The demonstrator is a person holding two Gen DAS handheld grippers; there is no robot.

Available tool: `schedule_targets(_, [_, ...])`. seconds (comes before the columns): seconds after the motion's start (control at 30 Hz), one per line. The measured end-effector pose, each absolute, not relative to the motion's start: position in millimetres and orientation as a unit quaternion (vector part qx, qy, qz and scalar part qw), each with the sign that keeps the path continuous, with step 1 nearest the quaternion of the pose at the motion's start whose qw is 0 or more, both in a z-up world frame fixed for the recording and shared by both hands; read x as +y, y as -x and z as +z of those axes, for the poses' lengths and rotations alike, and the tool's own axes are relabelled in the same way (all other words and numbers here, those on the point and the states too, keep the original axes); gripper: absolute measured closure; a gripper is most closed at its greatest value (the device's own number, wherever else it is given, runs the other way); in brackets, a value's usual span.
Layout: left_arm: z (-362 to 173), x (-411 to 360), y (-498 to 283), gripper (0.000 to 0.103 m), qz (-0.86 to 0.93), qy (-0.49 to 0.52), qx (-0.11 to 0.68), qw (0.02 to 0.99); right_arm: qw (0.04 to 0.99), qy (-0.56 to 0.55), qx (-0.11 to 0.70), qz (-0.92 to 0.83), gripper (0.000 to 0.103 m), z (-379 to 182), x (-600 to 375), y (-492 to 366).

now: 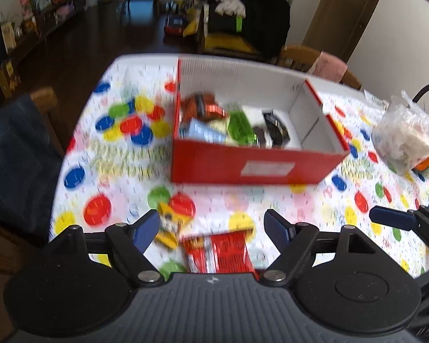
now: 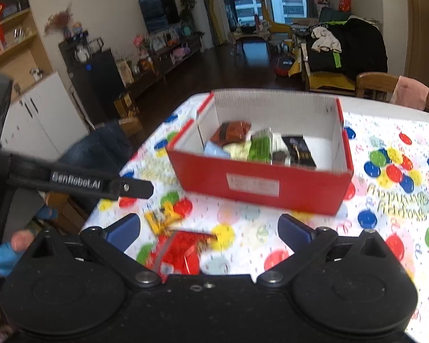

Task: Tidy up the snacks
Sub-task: 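Grasp the red chip bag with left tool while right tool grasps the brown chocolate packet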

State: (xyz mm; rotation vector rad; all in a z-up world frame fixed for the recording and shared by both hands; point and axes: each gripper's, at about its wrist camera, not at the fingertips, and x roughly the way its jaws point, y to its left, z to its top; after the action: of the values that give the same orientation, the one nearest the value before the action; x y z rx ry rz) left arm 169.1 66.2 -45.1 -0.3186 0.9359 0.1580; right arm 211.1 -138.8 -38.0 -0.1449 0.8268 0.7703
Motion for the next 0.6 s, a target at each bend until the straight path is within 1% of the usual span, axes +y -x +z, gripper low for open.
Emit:
schedule_targets(0.2, [-74.5, 64.9, -175.8, 0.023, 0.08, 0.174, 0.49, 0.851, 0.828, 0.096, 0.412, 0.368, 0.0, -60.1, -147.3, -192.5])
schedule_targets(0.4, [-105.9, 64.7, -191.5, 0.023, 0.085, 0.197, 0.533, 0.819, 0.815, 0.09, 0.445, 0.359, 0.0, -79.2, -155.8, -185.1])
schedule_targets(0.6, [-131.8, 60.5, -204.2, 0.023, 0.082, 0.208, 0.56, 0.798, 0.81, 0.092, 0.457, 0.357, 0.0, -87.2, -160.7, -184.2])
